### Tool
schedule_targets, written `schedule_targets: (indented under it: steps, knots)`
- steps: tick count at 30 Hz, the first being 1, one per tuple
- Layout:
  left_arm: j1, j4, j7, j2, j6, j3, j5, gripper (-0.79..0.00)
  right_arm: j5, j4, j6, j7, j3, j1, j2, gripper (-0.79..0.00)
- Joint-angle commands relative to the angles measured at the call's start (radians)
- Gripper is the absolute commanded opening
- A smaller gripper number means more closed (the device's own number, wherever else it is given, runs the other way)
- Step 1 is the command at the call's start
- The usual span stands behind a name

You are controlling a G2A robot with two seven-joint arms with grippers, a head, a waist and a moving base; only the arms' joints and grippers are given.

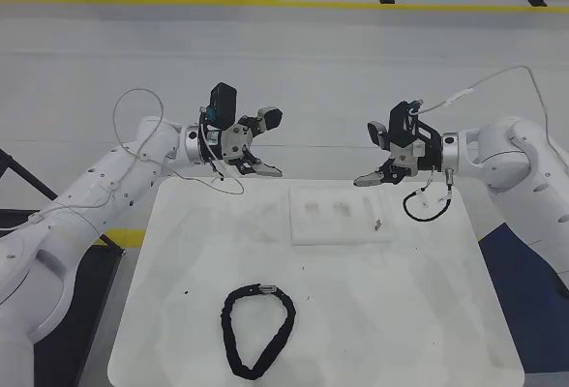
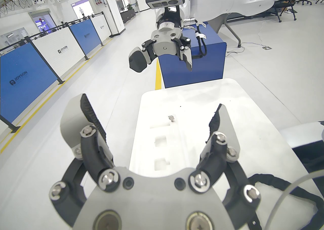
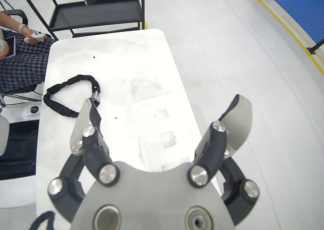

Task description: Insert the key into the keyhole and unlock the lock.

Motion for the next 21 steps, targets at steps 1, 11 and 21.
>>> schedule_targets:
  steps: [1, 11, 21]
  knots:
    - [0.000, 0.000, 0.000, 0.000, 0.000, 0.000, 0.000, 0.000, 0.000, 0.000, 0.000, 0.000, 0.000, 0.000, 0.000, -0.001]
    - [0.000, 0.000, 0.000, 0.000, 0.000, 0.000, 0.000, -0.001, 0.000, 0.000, 0.000, 0.000, 0.000, 0.000, 0.000, -0.001]
    - [0.000, 0.000, 0.000, 0.000, 0.000, 0.000, 0.000, 0.000, -0.039, 0.011, 0.059, 0.004, 0.025, -0.082, 0.016, 0.000]
